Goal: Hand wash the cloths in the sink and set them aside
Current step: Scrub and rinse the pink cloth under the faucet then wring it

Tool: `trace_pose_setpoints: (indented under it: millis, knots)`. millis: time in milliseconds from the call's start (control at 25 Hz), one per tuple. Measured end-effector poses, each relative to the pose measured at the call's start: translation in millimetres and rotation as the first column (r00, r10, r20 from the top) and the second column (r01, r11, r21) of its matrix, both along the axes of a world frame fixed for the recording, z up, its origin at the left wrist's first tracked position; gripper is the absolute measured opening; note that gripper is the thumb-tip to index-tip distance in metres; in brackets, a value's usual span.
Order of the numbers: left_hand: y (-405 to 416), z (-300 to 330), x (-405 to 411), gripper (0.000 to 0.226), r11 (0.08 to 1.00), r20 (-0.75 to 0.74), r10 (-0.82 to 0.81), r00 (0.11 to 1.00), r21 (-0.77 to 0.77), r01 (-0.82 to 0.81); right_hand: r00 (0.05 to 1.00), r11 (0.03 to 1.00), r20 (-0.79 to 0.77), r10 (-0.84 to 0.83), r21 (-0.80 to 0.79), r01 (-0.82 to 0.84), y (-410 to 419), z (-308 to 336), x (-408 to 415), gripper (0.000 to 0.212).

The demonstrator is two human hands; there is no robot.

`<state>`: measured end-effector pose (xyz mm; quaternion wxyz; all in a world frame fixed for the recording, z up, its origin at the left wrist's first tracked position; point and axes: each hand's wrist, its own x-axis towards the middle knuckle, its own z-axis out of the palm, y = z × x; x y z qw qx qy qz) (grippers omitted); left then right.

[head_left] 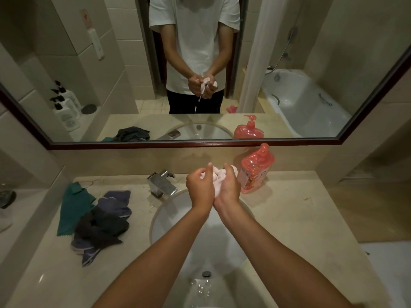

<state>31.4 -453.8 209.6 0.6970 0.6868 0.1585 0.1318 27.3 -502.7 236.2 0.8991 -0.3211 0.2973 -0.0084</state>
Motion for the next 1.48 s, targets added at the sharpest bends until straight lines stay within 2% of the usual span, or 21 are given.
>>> trace_pose_setpoints:
  millis: [160,320,440,560,680,800,840,920,1000,1040,1080,1120,1200,1240,1320,1360,1480]
  knots:
    - [-2.7,-12.4,5.3,0.044,0.990,-0.116,0.033,0.993,-0.133,-0.048,0.997,0.969,-0.046,-0.061,-0.241,0.048,-1.7,-14.6,2.2,0.028]
    - [-2.5,-23.1,9.7,0.042,0.974,-0.267,0.005,0.964,-0.215,-0.065,0.997,0.927,0.000,-0.072,-0.368,0.067,-2.5,-34.3,5.0,0.029]
    - [-1.2,-30.6,12.4,0.043,0.961,-0.411,-0.031,0.911,-0.262,-0.085,0.999,0.900,0.048,-0.025,-0.434,0.043,-3.4,-49.6,6.4,0.028]
    - [-3.3,-32.3,9.2,0.035,0.940,-0.488,-0.086,0.868,-0.329,-0.092,0.995,0.857,0.089,0.035,-0.516,0.016,-9.1,-63.1,7.4,0.031]
    - [-4.8,-32.8,4.3,0.024,0.905,-0.457,-0.158,0.875,-0.421,-0.057,0.985,0.844,0.114,0.126,-0.534,-0.046,-18.6,-63.7,9.3,0.029]
    - [-0.2,-29.7,3.1,0.049,0.820,-0.415,-0.358,0.837,-0.569,0.069,0.981,0.905,0.078,0.177,-0.404,-0.131,-25.8,-61.7,10.5,0.034]
    - [1.5,-28.3,2.1,0.050,0.824,-0.425,-0.403,0.811,-0.555,0.118,0.981,0.913,0.063,0.182,-0.382,-0.144,-27.9,-61.7,11.7,0.037]
    - [3.2,-27.2,0.1,0.040,0.877,-0.445,-0.367,0.817,-0.459,0.144,0.980,0.860,0.047,0.192,-0.489,-0.145,-30.5,-60.7,13.7,0.030]
    - [3.7,-25.8,-0.1,0.030,0.946,-0.406,-0.204,0.891,-0.316,0.073,0.974,0.783,0.057,0.218,-0.607,-0.139,-31.4,-54.5,13.0,0.018]
    - [5.2,-25.9,0.4,0.029,0.976,-0.346,-0.107,0.932,-0.216,0.032,0.970,0.785,0.036,0.240,-0.594,-0.173,-32.3,-49.8,12.7,0.020]
    - [7.4,-26.1,0.7,0.029,0.995,-0.258,-0.032,0.966,-0.097,0.007,0.960,0.825,-0.028,0.278,-0.505,-0.254,-33.5,-43.2,11.9,0.025]
    - [9.6,-24.6,0.4,0.027,0.999,-0.162,0.009,0.987,0.034,-0.003,0.932,0.868,-0.101,0.347,-0.343,-0.360,-34.8,-35.3,11.0,0.031]
    - [14.1,-20.0,0.9,0.014,0.961,0.031,-0.036,0.999,0.274,0.026,0.857,0.865,-0.128,0.500,0.013,-0.502,-40.0,-20.5,12.7,0.048]
    - [16.1,-17.5,0.5,0.012,0.933,0.117,-0.106,0.987,0.355,0.058,0.845,0.851,-0.112,0.523,0.123,-0.510,-42.7,-14.4,14.5,0.055]
    - [19.1,-16.9,-1.9,0.034,0.888,0.211,-0.227,0.951,0.446,0.112,0.846,0.846,-0.126,0.518,0.219,-0.486,-40.7,-5.9,20.7,0.064]
    - [18.9,-16.6,-2.8,0.039,0.878,0.223,-0.250,0.942,0.463,0.123,0.851,0.852,-0.131,0.508,0.224,-0.474,-36.8,-3.2,23.0,0.062]
    - [11.9,-14.1,-9.0,0.036,0.910,0.277,-0.214,0.937,0.405,0.088,0.886,0.890,-0.132,0.444,0.184,-0.418,-21.2,-3.6,23.7,0.042]
